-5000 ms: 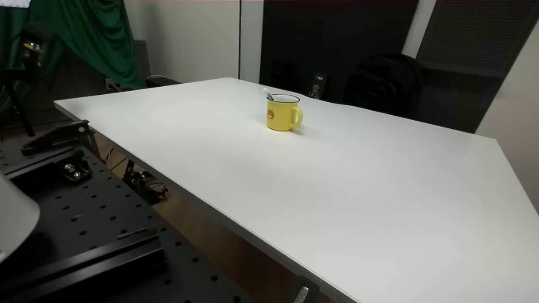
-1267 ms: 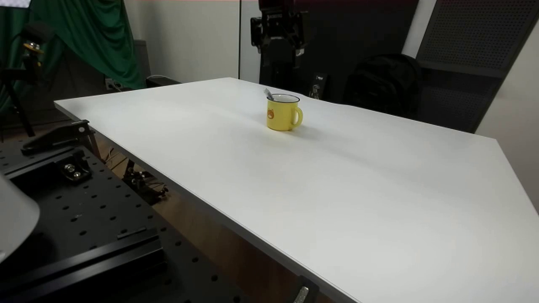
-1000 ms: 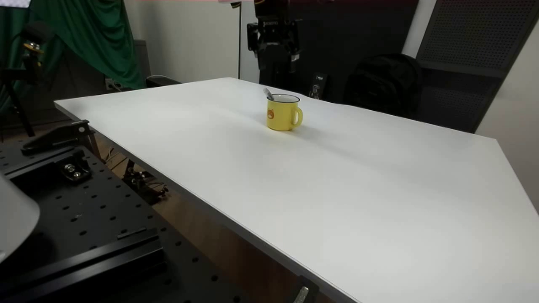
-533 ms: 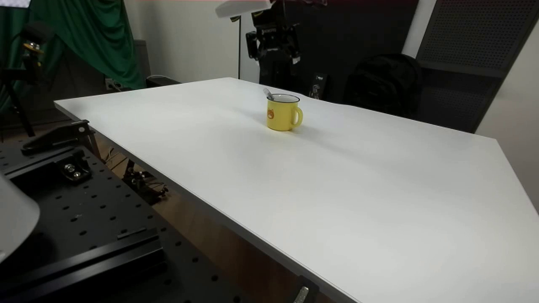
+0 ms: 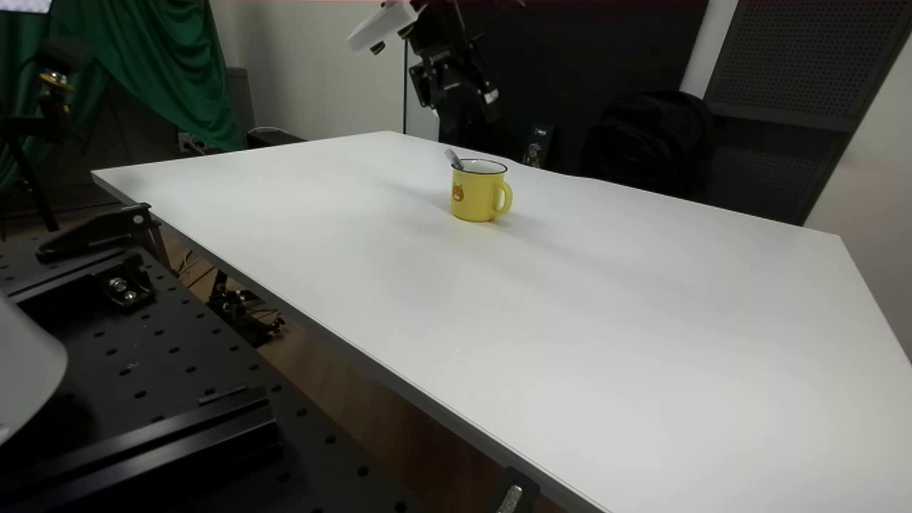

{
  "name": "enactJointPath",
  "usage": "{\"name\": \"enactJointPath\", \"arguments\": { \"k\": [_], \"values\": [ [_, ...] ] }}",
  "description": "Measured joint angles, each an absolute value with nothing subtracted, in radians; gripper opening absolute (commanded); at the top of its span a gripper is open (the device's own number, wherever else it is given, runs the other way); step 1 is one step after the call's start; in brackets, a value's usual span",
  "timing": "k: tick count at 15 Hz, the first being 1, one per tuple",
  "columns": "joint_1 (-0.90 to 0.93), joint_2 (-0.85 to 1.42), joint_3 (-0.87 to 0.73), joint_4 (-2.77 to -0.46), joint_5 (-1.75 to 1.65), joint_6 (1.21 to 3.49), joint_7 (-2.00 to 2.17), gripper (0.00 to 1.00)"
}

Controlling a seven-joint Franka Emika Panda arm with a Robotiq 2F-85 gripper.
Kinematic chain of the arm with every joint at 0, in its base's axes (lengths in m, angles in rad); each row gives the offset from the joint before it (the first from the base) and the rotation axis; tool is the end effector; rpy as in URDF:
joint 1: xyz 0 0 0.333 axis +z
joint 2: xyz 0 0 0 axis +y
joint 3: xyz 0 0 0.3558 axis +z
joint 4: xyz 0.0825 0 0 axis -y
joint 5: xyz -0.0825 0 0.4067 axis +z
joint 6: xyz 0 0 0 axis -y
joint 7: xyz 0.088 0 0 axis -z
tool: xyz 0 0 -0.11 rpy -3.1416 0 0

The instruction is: Put the marker in the cup on the table

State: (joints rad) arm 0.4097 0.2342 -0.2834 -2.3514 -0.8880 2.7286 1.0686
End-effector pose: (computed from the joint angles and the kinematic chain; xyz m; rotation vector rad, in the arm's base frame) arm 0.5316 0.0951 0.2578 2.7716 -0.1780 0.5060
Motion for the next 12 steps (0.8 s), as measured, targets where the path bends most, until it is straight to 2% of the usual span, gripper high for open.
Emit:
{"name": "enactJointPath", "arguments": {
  "k": [12],
  "values": [
    [0.5,0.3,-0.309,-2.348,-1.062,2.705,1.403,1.0]
  ]
}}
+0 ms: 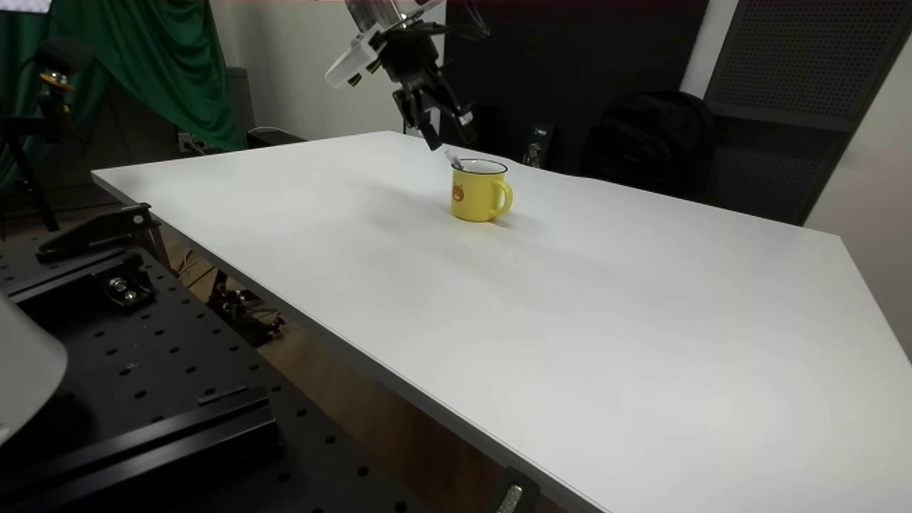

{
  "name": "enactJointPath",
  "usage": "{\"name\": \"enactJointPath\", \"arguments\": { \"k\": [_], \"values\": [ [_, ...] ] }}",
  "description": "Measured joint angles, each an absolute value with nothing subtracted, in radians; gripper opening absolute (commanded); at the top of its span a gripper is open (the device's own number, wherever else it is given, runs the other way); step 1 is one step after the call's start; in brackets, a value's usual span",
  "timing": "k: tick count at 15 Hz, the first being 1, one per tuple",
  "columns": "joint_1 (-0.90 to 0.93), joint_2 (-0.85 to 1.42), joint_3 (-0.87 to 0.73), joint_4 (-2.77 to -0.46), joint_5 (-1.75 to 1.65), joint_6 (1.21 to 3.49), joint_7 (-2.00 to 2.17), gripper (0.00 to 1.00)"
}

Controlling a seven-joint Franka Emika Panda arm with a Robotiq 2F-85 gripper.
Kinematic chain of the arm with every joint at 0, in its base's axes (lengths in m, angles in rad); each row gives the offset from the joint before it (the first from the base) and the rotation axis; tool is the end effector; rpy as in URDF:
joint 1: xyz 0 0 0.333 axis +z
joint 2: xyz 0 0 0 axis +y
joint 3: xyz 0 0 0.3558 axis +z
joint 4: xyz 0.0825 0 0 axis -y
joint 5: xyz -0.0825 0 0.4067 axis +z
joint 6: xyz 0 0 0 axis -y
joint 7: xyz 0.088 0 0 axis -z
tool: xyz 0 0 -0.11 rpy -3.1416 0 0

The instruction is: Put the marker in the cup on the table

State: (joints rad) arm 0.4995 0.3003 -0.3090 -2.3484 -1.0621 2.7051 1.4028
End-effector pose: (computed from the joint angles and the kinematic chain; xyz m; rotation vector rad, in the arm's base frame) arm 0.5149 0.1257 0.2212 2.7058 -0.3018 0.5654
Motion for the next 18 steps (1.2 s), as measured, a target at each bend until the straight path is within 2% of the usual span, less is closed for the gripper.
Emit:
{"name": "enactJointPath", "arguments": {
  "k": [18],
  "values": [
    [0.501,0.331,-0.323,-2.332,-1.194,2.746,1.579,1.0]
  ]
}}
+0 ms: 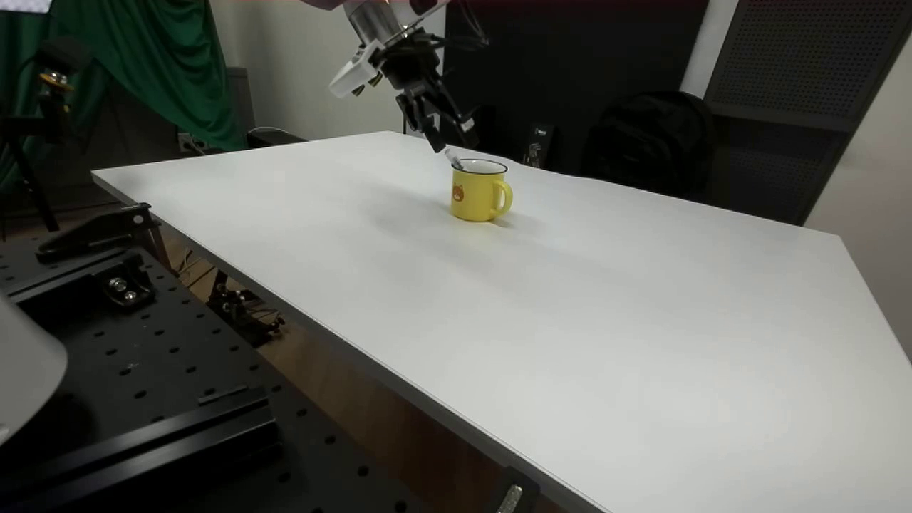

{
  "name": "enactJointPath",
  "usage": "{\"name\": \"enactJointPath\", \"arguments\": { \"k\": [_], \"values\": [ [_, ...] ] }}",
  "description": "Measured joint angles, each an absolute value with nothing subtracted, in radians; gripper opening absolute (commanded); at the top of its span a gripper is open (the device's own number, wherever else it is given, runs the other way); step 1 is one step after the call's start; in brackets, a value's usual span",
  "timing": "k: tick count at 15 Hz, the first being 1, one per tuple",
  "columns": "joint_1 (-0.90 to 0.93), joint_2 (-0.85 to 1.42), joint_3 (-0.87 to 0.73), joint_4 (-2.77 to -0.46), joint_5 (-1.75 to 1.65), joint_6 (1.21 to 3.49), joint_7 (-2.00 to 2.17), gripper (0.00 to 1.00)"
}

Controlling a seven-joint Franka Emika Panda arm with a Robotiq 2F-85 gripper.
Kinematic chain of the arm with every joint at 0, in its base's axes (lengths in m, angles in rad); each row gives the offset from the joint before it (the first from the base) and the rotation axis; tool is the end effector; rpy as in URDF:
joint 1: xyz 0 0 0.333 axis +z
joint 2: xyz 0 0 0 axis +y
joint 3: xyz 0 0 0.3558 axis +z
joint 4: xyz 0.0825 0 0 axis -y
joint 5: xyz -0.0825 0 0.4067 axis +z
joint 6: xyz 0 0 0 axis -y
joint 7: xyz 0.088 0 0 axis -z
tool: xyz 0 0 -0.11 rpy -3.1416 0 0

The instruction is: Put the marker in the cup on the table

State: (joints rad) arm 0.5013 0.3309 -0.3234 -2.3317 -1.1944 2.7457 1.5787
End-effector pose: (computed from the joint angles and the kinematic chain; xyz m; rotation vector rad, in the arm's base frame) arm 0.5167 0.1258 0.2116 2.7017 -0.3601 0.6536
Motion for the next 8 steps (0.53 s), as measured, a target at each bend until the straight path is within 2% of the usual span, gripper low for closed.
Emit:
{"name": "enactJointPath", "arguments": {
  "k": [8],
  "values": [
    [0.501,0.343,-0.334,-2.316,-1.225,2.755,1.622,1.0]
  ]
}}
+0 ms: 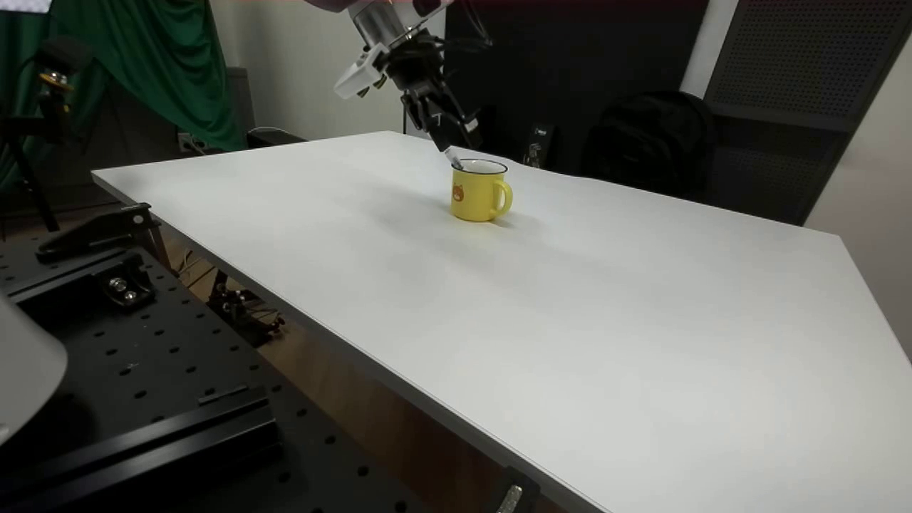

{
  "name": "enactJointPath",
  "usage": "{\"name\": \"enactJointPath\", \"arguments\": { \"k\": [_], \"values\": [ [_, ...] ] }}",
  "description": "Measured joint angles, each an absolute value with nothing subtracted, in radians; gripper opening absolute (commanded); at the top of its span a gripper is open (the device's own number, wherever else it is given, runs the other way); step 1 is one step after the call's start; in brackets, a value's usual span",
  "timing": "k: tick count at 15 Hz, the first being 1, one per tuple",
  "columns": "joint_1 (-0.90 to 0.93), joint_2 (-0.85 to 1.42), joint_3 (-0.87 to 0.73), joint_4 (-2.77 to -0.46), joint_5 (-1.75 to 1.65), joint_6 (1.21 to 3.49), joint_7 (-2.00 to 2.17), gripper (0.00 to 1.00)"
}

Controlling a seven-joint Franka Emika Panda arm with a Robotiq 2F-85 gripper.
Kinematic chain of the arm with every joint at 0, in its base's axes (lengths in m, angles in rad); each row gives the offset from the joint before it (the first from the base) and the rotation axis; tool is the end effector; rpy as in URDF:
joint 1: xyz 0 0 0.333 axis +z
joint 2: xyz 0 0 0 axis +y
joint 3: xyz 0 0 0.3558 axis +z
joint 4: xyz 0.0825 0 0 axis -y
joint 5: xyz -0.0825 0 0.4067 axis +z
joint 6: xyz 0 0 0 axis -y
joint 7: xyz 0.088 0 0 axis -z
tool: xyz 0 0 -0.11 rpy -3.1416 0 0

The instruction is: Put the marker in the cup on the table

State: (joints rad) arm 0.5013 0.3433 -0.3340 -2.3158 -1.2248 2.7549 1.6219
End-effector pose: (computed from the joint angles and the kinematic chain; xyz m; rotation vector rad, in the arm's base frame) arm 0.5224 0.1228 0.2109 2.6954 -0.3857 0.6827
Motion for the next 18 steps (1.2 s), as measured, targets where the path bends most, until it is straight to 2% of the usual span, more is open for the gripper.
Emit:
{"name": "enactJointPath", "arguments": {
  "k": [4,5,6,16,17,18],
  "values": [
    [0.501,0.357,-0.342,-2.31,-1.243,2.758,1.638,1.0],
    [0.501,0.362,-0.343,-2.309,-1.245,2.759,1.641,0.75],
    [0.501,0.367,-0.343,-2.308,-1.246,2.759,1.642,0.74],
    [0.503,0.387,-0.343,-2.298,-1.243,2.763,1.642,0.05],
    [0.502,0.388,-0.343,-2.298,-1.241,2.762,1.642,0.01],
    [0.502,0.387,-0.343,-2.296,-1.239,2.762,1.642,0.02]
  ]
}}
